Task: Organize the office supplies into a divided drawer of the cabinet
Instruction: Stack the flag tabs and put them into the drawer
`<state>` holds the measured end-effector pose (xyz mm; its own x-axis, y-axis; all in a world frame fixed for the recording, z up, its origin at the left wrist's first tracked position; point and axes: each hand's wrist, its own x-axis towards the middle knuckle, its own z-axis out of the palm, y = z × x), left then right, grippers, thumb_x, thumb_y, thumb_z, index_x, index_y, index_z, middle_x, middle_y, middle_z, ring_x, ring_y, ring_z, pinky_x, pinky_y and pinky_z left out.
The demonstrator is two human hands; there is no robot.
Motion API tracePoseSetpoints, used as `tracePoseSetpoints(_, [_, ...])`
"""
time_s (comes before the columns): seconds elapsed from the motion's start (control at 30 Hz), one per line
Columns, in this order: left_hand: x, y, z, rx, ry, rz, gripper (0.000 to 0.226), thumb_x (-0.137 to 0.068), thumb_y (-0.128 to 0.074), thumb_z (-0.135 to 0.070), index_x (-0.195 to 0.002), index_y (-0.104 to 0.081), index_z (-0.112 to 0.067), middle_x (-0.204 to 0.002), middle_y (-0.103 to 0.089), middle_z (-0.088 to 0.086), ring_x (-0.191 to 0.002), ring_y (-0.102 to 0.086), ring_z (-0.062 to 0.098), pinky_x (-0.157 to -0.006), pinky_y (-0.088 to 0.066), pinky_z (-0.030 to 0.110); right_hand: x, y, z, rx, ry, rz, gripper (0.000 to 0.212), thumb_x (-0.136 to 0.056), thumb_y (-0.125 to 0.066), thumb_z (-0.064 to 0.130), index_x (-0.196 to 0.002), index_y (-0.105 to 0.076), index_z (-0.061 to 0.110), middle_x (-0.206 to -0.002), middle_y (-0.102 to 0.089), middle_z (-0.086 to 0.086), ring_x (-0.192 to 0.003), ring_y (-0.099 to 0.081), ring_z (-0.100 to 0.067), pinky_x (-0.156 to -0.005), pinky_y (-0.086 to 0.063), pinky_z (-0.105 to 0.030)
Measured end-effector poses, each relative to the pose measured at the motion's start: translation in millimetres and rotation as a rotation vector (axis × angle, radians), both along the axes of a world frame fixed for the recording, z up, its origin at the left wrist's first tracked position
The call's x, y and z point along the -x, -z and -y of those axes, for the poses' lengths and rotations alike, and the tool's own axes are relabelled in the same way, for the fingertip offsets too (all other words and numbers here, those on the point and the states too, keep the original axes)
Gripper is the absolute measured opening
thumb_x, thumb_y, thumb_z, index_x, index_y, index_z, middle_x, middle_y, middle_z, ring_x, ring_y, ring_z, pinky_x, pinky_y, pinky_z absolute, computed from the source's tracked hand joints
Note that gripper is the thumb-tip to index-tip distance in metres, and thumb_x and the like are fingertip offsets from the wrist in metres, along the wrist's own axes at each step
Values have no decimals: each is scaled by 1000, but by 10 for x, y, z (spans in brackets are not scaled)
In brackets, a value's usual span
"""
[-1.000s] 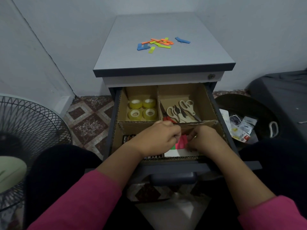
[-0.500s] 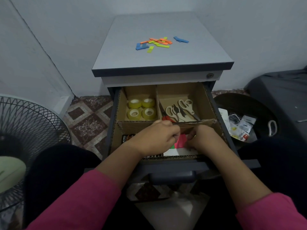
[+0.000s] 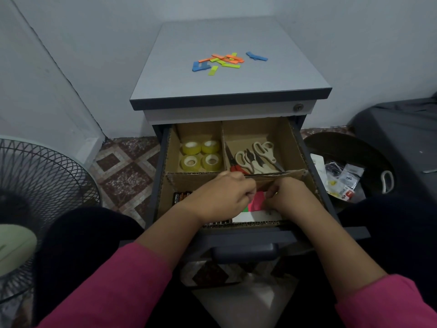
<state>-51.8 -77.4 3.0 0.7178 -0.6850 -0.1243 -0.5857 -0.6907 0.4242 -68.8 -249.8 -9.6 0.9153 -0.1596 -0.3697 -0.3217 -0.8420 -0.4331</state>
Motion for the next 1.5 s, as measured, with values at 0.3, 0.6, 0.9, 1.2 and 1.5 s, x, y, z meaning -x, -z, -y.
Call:
tracePoseSetpoints(0.3, [11, 54, 59, -147, 75, 107, 23, -93, -35, -30, -112, -48, -31, -111, -45, -4, -102, -39, 18, -99, -35, 36, 6, 19, 41, 26, -91, 18, 41, -70, -76, 20, -108, -69, 33, -97, -69, -1, -91, -64, -20, -79, -54, -32])
tracePoseSetpoints(0.6, [28, 34, 118, -195, 110, 215, 25, -95, -36, -31, -114, -52, -25, -108, -49, 1, -99, -41, 15, -95, -30, 30, -27, 11, 5, 99, -165, -10, 38, -76, -71, 18, -111, -69, 34, -98, -68, -2, -93, -63, -21, -76, -51, -29])
tracePoseSetpoints(0.9, [27, 46, 115, -178, 91, 176, 23, -96, -35, -30, -113, -51, -25, -107, -48, -2, -91, -34, 11, -94, -29, 28, -29, 28, 19, 74, -162, 3, 38, -77, -70, 16, -111, -69, 34, -101, -68, -2, -94, -62, -20, -80, -53, -31])
tracePoseSetpoints(1.2, [33, 14, 95, -155, 25, 133, 20, -95, -36, -28, -104, -53, -22, -105, -48, -2, -94, -37, 17, -93, -37, 32, -28, 85, 52, 44, -142, 57, 33, -79, -66, 15, -106, -72, 33, -95, -70, -3, -88, -64, -19, -80, -55, -32])
tracePoseSetpoints(1.5, [73, -59, 122, -207, 48, 141, 22, -97, -36, -27, -110, -53, -22, -112, -48, -1, -94, -35, 17, -86, -29, 26, -17, 66, 29, 62, -132, 54, 34, -81, -62, 15, -107, -71, 36, -101, -69, -3, -90, -64, -21, -80, -55, -34])
